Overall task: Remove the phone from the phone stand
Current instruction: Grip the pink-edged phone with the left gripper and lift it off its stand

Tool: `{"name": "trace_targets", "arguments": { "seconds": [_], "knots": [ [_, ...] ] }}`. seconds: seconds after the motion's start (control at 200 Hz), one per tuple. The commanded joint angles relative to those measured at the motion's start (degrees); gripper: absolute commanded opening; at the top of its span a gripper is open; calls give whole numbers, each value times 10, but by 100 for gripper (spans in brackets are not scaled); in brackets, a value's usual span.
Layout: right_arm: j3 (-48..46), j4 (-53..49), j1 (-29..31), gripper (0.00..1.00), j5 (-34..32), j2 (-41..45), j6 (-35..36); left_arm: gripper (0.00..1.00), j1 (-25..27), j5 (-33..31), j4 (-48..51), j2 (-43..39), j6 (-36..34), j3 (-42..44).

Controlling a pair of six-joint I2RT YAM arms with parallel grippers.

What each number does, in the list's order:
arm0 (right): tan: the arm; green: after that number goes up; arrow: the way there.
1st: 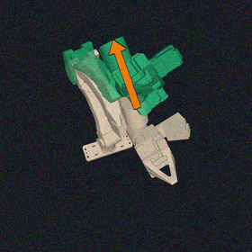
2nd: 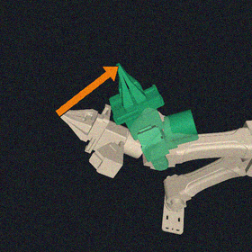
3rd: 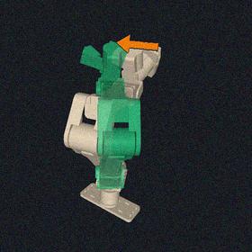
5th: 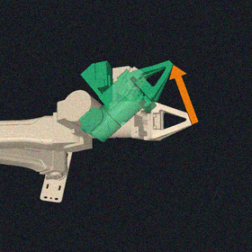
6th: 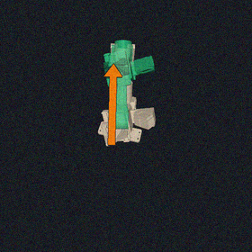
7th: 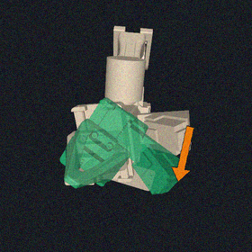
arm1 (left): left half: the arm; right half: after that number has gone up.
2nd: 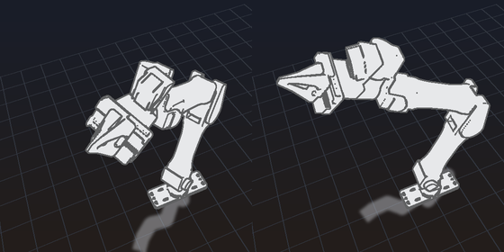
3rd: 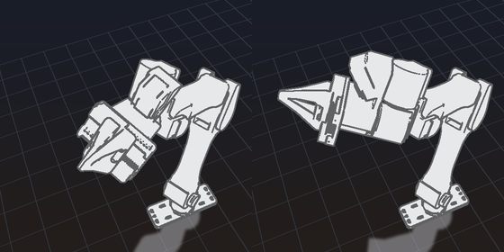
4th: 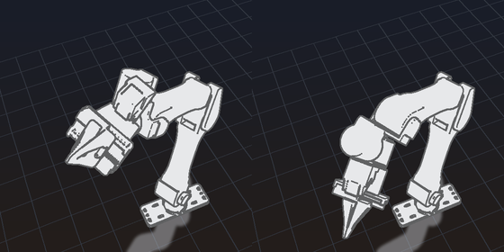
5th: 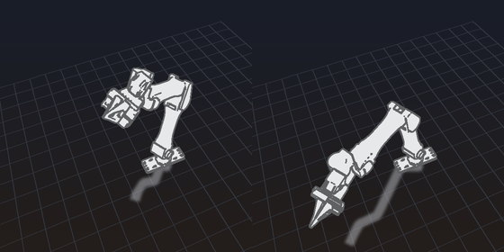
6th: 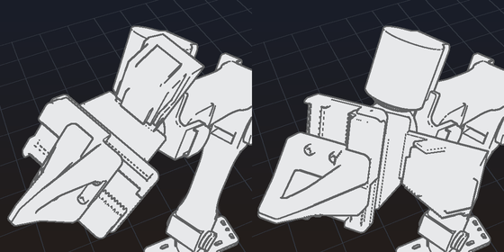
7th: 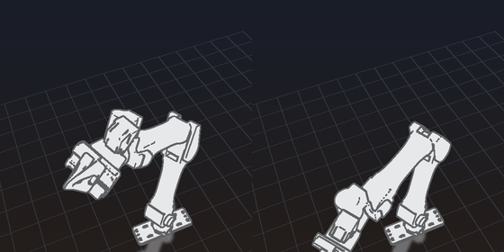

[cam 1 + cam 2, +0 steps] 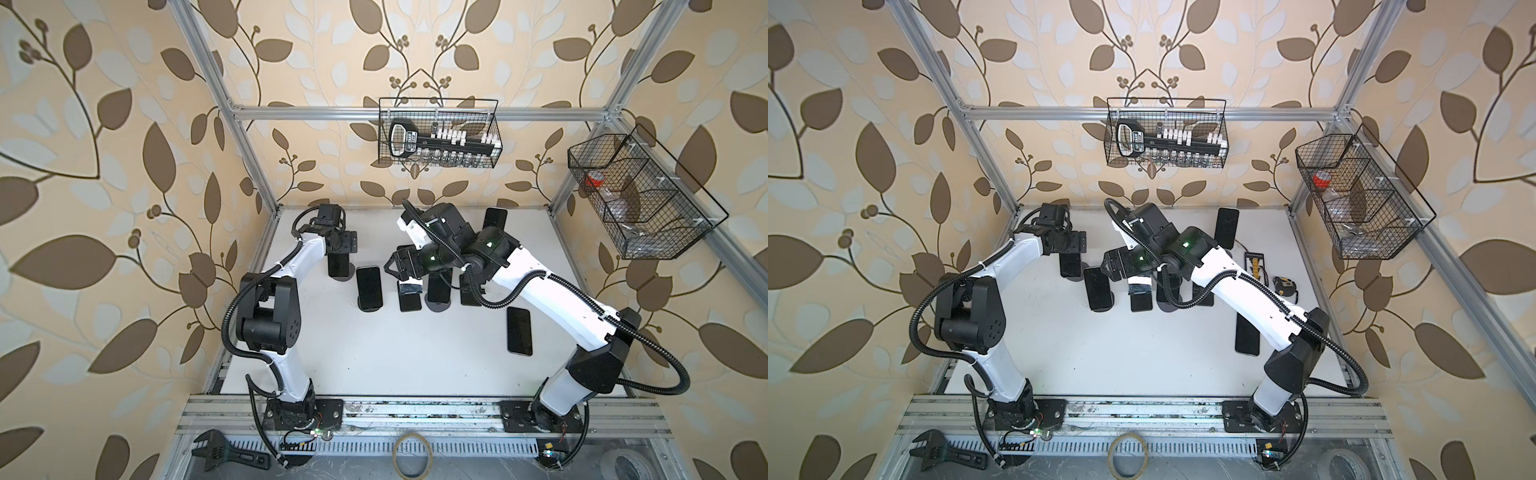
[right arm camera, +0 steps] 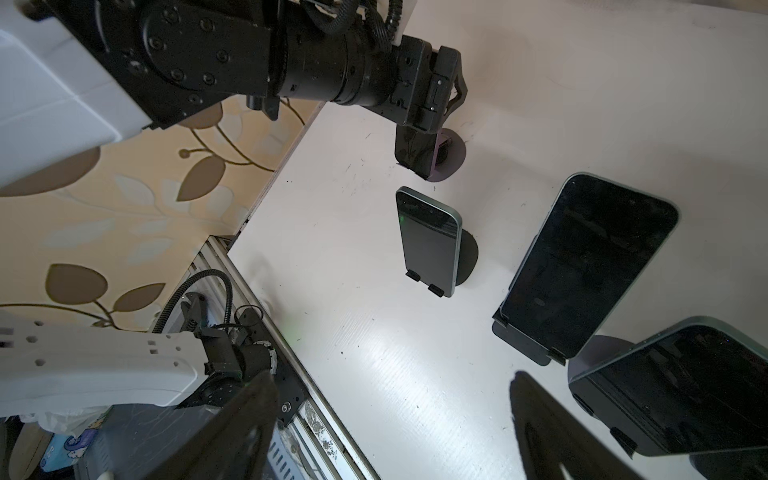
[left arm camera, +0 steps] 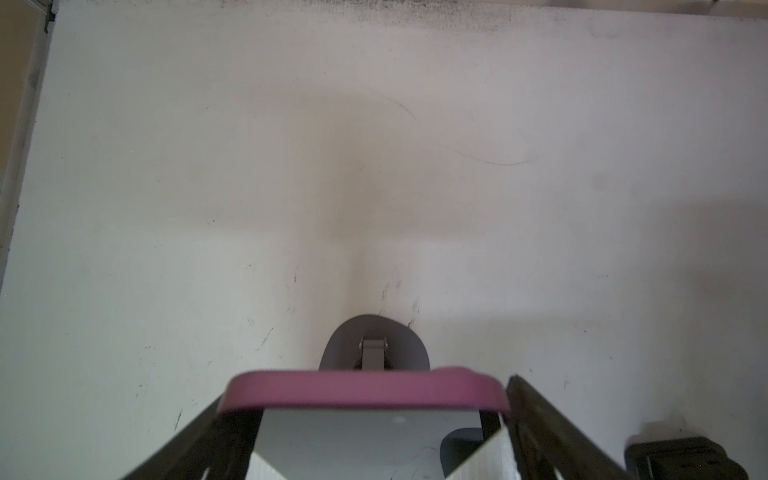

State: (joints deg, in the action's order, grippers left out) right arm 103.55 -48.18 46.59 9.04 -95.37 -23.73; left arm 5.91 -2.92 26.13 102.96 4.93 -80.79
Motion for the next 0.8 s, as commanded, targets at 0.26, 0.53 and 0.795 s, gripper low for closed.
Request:
{"name": "trace_targets", "arguments": {
  "seconds": [0.26,0.53,0.795],
  "knots": [
    [-5,5,1,88,9,-6,16,83,-4,-2,30,20,6,-38],
    [-18,10,1,88,10,3,15,76,-4,-10,38,10,5,-37],
    [-29,17,0,88,11,12,14,68,-3,-7,37,6,4,-40]
  ]
}}
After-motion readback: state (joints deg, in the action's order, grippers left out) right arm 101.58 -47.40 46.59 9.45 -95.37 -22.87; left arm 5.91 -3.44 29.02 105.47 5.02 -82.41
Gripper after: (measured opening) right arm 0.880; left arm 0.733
